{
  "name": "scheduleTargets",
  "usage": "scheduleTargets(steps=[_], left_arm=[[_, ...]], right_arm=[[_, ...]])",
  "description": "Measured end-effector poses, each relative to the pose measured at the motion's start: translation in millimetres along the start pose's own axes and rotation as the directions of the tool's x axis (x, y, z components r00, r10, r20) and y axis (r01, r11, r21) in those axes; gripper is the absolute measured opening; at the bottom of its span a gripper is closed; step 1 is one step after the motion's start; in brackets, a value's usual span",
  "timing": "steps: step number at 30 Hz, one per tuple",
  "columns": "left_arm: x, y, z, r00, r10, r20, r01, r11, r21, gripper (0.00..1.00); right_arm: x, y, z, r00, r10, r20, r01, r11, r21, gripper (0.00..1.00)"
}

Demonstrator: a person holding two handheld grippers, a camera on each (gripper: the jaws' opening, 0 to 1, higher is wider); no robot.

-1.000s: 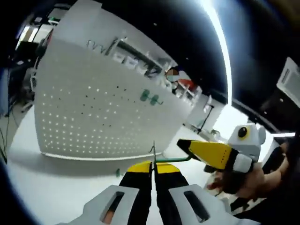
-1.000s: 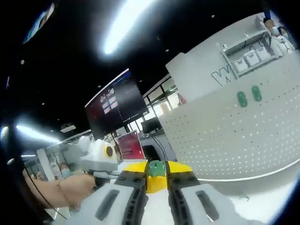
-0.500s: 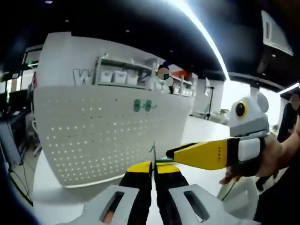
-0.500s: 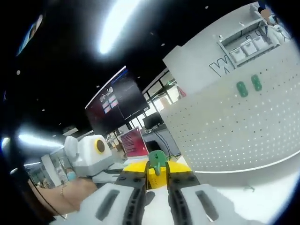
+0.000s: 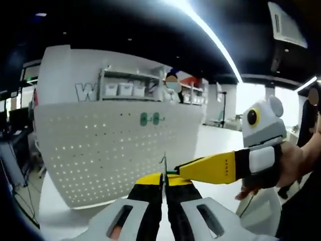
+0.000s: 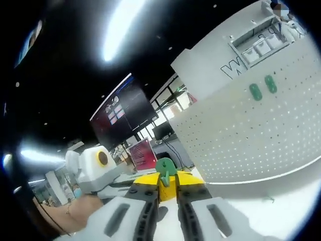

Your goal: Insert the hook assembly into the mounting plate slot until the hook locks in place.

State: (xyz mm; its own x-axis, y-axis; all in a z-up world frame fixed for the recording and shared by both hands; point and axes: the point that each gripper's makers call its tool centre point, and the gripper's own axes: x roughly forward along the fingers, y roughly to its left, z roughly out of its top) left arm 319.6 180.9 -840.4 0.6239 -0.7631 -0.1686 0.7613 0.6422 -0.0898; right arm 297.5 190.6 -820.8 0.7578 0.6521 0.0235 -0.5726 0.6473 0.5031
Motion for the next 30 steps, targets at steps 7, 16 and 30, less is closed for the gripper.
scheduleTargets(steps=[7, 16, 30], left_arm=[[-3, 3.8, 5.1, 0.999, 0.043, -0.023, -0.039, 0.99, 0.137, 0.01], [-1, 6.9, -6.0, 0.998, 0.024, -0.057, -0.016, 0.991, 0.136, 0.01], [-1, 3.7, -25.2, 0.996, -0.02, -0.086, 0.023, 0.999, 0.041, 0.04]], right_arm=[[3, 4, 2.4, 1.0, 0.002, 0.019, 0.0, 0.997, -0.075, 0.02], [5, 0, -6.1, 0.999, -0.036, 0.015, 0.038, 0.992, -0.119, 0.01], [3, -11, -19.9, 0.997, -0.062, -0.043, 0.061, 0.998, -0.027, 0.0]])
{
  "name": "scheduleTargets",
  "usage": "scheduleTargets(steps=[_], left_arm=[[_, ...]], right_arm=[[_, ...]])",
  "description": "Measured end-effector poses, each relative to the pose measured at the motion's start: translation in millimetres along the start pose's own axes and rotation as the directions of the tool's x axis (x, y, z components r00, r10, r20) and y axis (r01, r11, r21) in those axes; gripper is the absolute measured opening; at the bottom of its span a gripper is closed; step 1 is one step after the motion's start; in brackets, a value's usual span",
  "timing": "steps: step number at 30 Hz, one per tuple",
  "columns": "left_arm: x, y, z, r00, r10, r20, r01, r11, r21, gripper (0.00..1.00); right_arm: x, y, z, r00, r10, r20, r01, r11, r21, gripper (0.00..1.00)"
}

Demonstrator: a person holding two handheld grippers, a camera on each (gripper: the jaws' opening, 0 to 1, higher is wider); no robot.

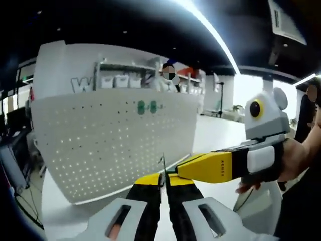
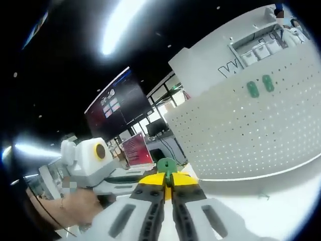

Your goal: Insert the hook assembly into the mounting plate slot until the hook locks in place.

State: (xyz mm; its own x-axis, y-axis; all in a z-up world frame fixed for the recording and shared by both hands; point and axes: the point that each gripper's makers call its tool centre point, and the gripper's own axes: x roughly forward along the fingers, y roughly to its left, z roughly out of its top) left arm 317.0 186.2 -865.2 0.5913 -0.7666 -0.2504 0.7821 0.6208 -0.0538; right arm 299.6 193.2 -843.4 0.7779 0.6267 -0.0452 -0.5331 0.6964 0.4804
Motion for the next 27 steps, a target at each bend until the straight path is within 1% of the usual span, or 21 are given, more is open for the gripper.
scheduleTargets(steps=[2, 4, 5, 6, 7, 8, 10, 12, 14, 15, 16, 18, 21, 24, 27], left_arm=[[0, -0.6, -2.4, 1.0, -0.003, -0.007, 0.003, 1.0, 0.005, 0.09], [-1, -0.1, -5.9, 1.0, -0.005, -0.013, 0.006, 1.0, 0.003, 0.17], [0, -1.4, -7.4, 1.0, -0.022, -0.01, 0.021, 1.0, -0.012, 0.22], [1, -6.3, -8.4, 0.999, -0.051, 0.0, 0.05, 0.997, -0.059, 0.27], [0, -6.5, -10.5, 0.998, -0.057, -0.002, 0.056, 0.994, -0.098, 0.34], [0, -2.6, -10.9, 0.999, -0.046, 0.012, 0.047, 0.993, -0.104, 0.39], [-2, -2.2, -14.0, 0.999, -0.052, 0.014, 0.053, 0.991, -0.12, 0.45], [-3, -2.5, -15.3, 0.998, -0.053, 0.015, 0.054, 0.991, -0.119, 0.5], [-3, -3.4, -17.2, 0.998, -0.054, 0.01, 0.055, 0.992, -0.114, 0.55], [-4, -3.2, -18.8, 0.999, -0.051, 0.004, 0.052, 0.992, -0.115, 0.58], [-4, -2.5, -20.0, 0.999, -0.044, 0.001, 0.044, 0.992, -0.12, 0.64], [-4, -3.2, -20.9, 0.999, -0.043, 0.007, 0.044, 0.991, -0.128, 0.7], [-5, -5.3, -21.1, 0.999, -0.043, 0.026, 0.046, 0.992, -0.114, 0.75], [-4, -7.7, -26.2, 0.998, -0.051, 0.026, 0.054, 0.99, -0.129, 0.81], [-4, -10.4, -28.9, 0.998, -0.058, 0.024, 0.061, 0.989, -0.135, 0.83]], right_arm=[[-1, -2, -0.6, 1.0, -0.007, -0.003, 0.007, 1.0, -0.01, 0.0], [-2, -5, -0.5, 1.0, -0.014, -0.002, 0.014, 1.0, -0.013, 0.0], [-3, -7, -0.6, 1.0, -0.021, -0.003, 0.021, 1.0, -0.021, 0.0], [-4, -10, -0.6, 1.0, -0.029, -0.006, 0.029, 0.999, -0.027, 0.0], [-4, -11, -0.2, 1.0, -0.031, -0.005, 0.031, 0.999, -0.026, 0.0], [-5, -13, 0.5, 0.999, -0.032, -0.005, 0.032, 0.999, -0.025, 0.0], [-6, -15, 1.8, 0.999, -0.036, -0.006, 0.036, 0.999, -0.035, 0.0], [-7, -18, 3.8, 0.999, -0.041, -0.005, 0.041, 0.998, -0.052, 0.0], [-8, -20, 4.7, 0.999, -0.043, -0.004, 0.042, 0.998, -0.047, 0.0], [-10, -23, 6.9, 0.998, -0.053, 0.013, 0.054, 0.998, -0.023, 0.0], [-10, -25, 7.8, 0.998, -0.056, 0.016, 0.056, 0.998, -0.02, 0.0], [-11, -27, 7.4, 0.998, -0.063, 0.014, 0.063, 0.998, -0.028, 0.0], [-11, -29, 7.8, 0.998, -0.068, 0.013, 0.068, 0.997, -0.038, 0.0], [-11, -32, 7.2, 0.997, -0.074, 0.006, 0.075, 0.995, -0.065, 0.0], [-10, -36, 5.0, 0.997, -0.081, 0.001, 0.081, 0.994, -0.077, 0.0]])
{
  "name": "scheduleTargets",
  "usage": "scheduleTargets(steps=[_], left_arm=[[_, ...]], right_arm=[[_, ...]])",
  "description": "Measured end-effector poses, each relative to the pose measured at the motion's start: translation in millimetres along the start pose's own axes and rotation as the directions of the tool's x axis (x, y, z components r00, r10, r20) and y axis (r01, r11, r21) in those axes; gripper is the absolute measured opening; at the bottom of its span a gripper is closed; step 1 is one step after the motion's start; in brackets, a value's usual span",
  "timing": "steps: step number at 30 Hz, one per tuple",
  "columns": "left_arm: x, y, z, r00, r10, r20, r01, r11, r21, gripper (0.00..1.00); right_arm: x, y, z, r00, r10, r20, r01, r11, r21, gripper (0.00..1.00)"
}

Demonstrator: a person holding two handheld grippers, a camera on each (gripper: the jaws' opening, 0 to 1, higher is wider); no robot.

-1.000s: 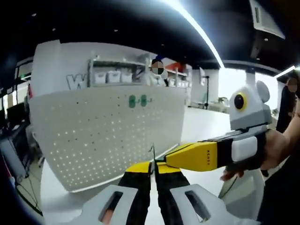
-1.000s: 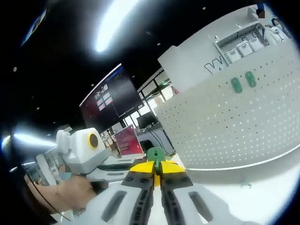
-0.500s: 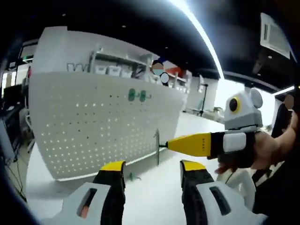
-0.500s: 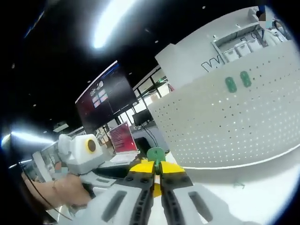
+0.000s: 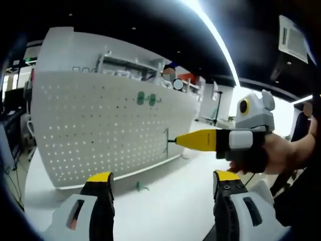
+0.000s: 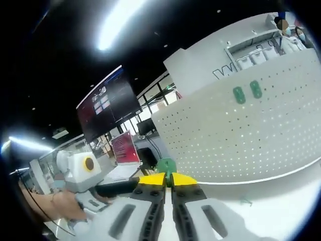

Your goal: Insert the hook assembly into the mounting plate slot until the hook locks in place.

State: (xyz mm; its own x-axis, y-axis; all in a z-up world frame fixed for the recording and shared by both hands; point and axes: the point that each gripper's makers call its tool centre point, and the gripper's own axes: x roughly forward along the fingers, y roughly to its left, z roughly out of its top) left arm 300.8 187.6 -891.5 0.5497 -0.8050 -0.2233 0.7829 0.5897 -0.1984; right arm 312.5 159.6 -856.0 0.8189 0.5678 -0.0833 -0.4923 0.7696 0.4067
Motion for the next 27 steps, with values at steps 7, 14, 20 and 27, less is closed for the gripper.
scheduleTargets(steps=[7, 14, 20, 27], left_arm=[[-1, 3.4, -10.3, 1.0, 0.012, -0.024, -0.012, 1.0, -0.008, 0.87], [-3, 4.3, -16.7, 0.999, 0.022, -0.044, -0.024, 0.999, -0.027, 0.93], [-3, 0.8, -16.3, 0.999, 0.019, -0.035, -0.021, 0.999, -0.039, 0.96], [0, -7.6, -15.8, 1.0, 0.006, -0.026, -0.008, 0.998, -0.057, 1.0]], right_arm=[[5, -8, -7.7, 1.0, -0.011, -0.019, 0.011, 0.999, -0.033, 0.0], [9, -14, -9.4, 1.0, -0.02, -0.025, 0.019, 0.999, -0.038, 0.0], [11, -23, -7.6, 0.999, -0.035, -0.026, 0.034, 0.998, -0.045, 0.0], [17, -36, 0.5, 0.998, -0.065, -0.006, 0.065, 0.996, -0.067, 0.0]])
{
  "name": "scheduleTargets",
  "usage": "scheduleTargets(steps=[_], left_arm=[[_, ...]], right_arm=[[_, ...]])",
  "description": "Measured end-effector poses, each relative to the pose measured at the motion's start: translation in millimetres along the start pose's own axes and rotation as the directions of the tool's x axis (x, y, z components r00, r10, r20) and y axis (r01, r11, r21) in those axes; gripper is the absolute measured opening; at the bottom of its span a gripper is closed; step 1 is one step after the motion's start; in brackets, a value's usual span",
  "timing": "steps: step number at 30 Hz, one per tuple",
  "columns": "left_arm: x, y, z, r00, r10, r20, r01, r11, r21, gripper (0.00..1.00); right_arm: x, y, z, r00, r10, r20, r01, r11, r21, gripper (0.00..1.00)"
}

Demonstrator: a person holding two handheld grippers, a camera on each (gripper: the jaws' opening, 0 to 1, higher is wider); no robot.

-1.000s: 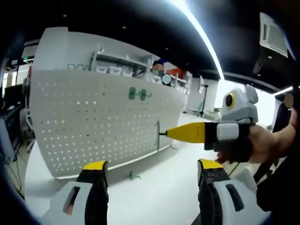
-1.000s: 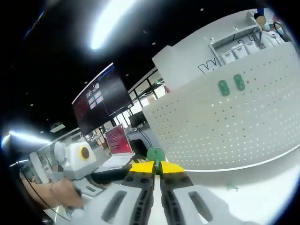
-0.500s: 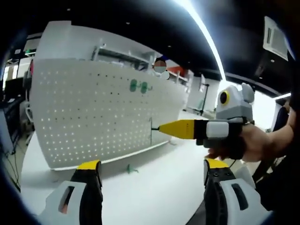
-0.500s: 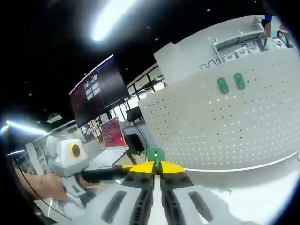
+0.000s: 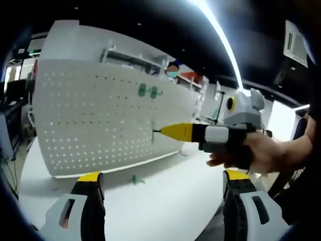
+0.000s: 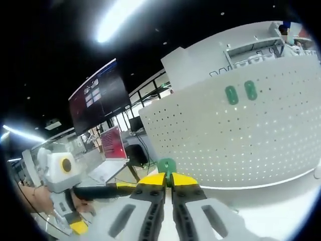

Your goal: Insert the hook assembly into the mounting plate slot until the hook locks in place.

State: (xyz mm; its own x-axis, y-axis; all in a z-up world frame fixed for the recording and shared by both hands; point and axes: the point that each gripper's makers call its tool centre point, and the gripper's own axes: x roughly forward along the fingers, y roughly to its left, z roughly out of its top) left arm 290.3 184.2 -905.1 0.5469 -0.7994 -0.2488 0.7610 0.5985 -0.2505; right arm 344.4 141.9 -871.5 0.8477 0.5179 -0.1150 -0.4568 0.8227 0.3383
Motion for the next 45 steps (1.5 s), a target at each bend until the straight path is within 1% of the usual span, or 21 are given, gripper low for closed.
scheduleTargets(steps=[5, 13, 17, 19, 20, 21, 22, 24, 25, 29, 32, 34, 39, 44, 45], left_arm=[[-1, -1.0, -0.3, 1.0, -0.002, 0.002, 0.002, 1.0, -0.004, 1.0], [-1, 4.3, 0.8, 1.0, 0.01, 0.007, -0.01, 1.0, -0.008, 1.0], [-2, 8.7, 0.5, 1.0, 0.021, 0.007, -0.021, 1.0, -0.012, 0.98], [-2, 12.1, -4.1, 1.0, 0.028, -0.009, -0.028, 0.999, -0.022, 0.98], [-3, 12.3, -5.3, 1.0, 0.029, -0.012, -0.029, 0.999, -0.024, 0.98], [-3, 12.5, -6.3, 0.999, 0.029, -0.014, -0.029, 0.999, -0.025, 0.98], [-3, 12.9, -7.3, 0.999, 0.03, -0.016, -0.031, 0.999, -0.026, 0.98], [-4, 14.5, -8.2, 0.999, 0.035, -0.017, -0.035, 0.999, -0.028, 0.97], [-5, 15.9, -8.3, 0.999, 0.037, -0.015, -0.038, 0.999, -0.03, 0.97], [-8, 23.8, -9.3, 0.998, 0.054, -0.018, -0.055, 0.998, -0.033, 0.97], [-8, 25.3, -9.5, 0.998, 0.05, -0.027, -0.051, 0.999, -0.016, 1.0], [-9, 26.3, -8.3, 0.998, 0.051, -0.027, -0.051, 0.999, -0.006, 0.99], [-7, 23.9, -6.0, 0.999, 0.034, -0.021, -0.034, 0.999, 0.003, 1.0], [-4, 18.6, -6.4, 1.0, 0.011, -0.021, -0.011, 1.0, 0.008, 1.0], [-4, 17.3, -8.0, 1.0, 0.007, -0.027, -0.006, 1.0, 0.006, 1.0]], right_arm=[[4, -12, 6.0, 1.0, -0.021, 0.008, 0.021, 1.0, -0.011, 0.0], [12, -32, 20.4, 0.996, -0.074, 0.05, 0.076, 0.997, -0.034, 0.0], [16, -47, 29.7, 0.991, -0.11, 0.073, 0.114, 0.992, -0.055, 0.0], [17, -57, 36.3, 0.987, -0.132, 0.091, 0.139, 0.988, -0.064, 0.0], [15, -66, 42.5, 0.979, -0.168, 0.117, 0.178, 0.981, -0.079, 0.0], [14, -72, 48.0, 0.972, -0.186, 0.144, 0.201, 0.975, -0.093, 0.0], [14, -77, 51.2, 0.967, -0.199, 0.156, 0.217, 0.971, -0.105, 0.0], [14, -86, 52.9, 0.963, -0.22, 0.158, 0.238, 0.966, -0.101, 0.0], [13, -92, 56.3, 0.956, -0.238, 0.173, 0.258, 0.96, -0.106, 0.0], [15, -109, 60.0, 0.949, -0.264, 0.173, 0.284, 0.953, -0.108, 0.0], [15, -118, 64.2, 0.941, -0.283, 0.184, 0.305, 0.947, -0.105, 0.0], [15, -124, 66.8, 0.938, -0.293, 0.188, 0.314, 0.944, -0.097, 0.0], [15, -134, 69.9, 0.929, -0.314, 0.197, 0.339, 0.935, -0.109, 0.0], [11, -147, 76.8, 0.914, -0.345, 0.215, 0.372, 0.922, -0.103, 0.0], [10, -153, 79.7, 0.907, -0.357, 0.225, 0.386, 0.917, -0.102, 0.0]])
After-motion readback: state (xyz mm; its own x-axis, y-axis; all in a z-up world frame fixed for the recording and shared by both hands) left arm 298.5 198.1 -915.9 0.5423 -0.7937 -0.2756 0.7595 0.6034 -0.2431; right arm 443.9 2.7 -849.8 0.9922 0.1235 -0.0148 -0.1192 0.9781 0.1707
